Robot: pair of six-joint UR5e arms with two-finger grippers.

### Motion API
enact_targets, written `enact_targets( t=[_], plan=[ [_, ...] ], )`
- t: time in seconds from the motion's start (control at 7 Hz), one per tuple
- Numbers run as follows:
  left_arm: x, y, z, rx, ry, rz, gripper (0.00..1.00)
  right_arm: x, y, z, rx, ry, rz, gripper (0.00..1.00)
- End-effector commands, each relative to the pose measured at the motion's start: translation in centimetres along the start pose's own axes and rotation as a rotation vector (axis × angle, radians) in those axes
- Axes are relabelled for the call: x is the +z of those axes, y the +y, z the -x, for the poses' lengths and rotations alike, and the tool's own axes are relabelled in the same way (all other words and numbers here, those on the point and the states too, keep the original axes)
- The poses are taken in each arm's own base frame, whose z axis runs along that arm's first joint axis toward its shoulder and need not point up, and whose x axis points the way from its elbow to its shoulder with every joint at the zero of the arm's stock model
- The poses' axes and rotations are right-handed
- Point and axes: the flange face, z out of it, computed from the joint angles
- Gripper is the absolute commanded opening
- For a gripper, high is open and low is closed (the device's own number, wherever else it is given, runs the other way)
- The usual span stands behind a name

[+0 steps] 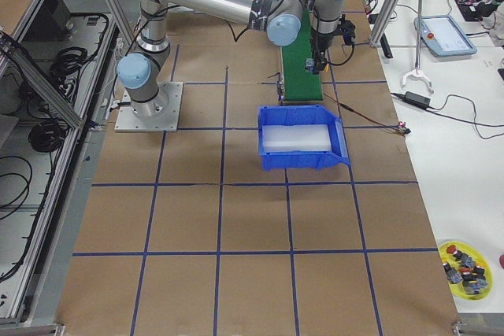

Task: Transport two buttons from left to right
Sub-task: 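Carry the yellow button into the right bin and lower it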

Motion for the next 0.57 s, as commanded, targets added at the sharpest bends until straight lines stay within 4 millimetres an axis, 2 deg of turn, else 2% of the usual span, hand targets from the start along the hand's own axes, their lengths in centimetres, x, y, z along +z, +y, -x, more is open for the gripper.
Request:
enact_targets(
  t=[0.0, 0.14, 0.29, 0.43],
  plan=[
    [0.0, 0.0, 0.0, 0.001, -0.001, -0.010, 1.00, -0.2, 2.7, -9.7, -0.126, 0.000, 0.001, 0.02],
    [0.0, 0.0, 0.0, 0.001, -0.001, -0.012, 1.00, 1.3, 3.8, -11.8, -0.161, -0.017, 0.019, 0.02],
    [0.0, 0.0, 0.0, 0.001, -0.002, -0.012, 1.00, 3.7, 5.6, -13.9, -0.153, -0.041, 0.047, 0.01],
    [-0.1, -0.1, 0.0, 0.000, -0.003, -0.022, 1.00, 6.4, 7.0, -14.9, -0.148, -0.052, 0.061, 0.01]
  ],
)
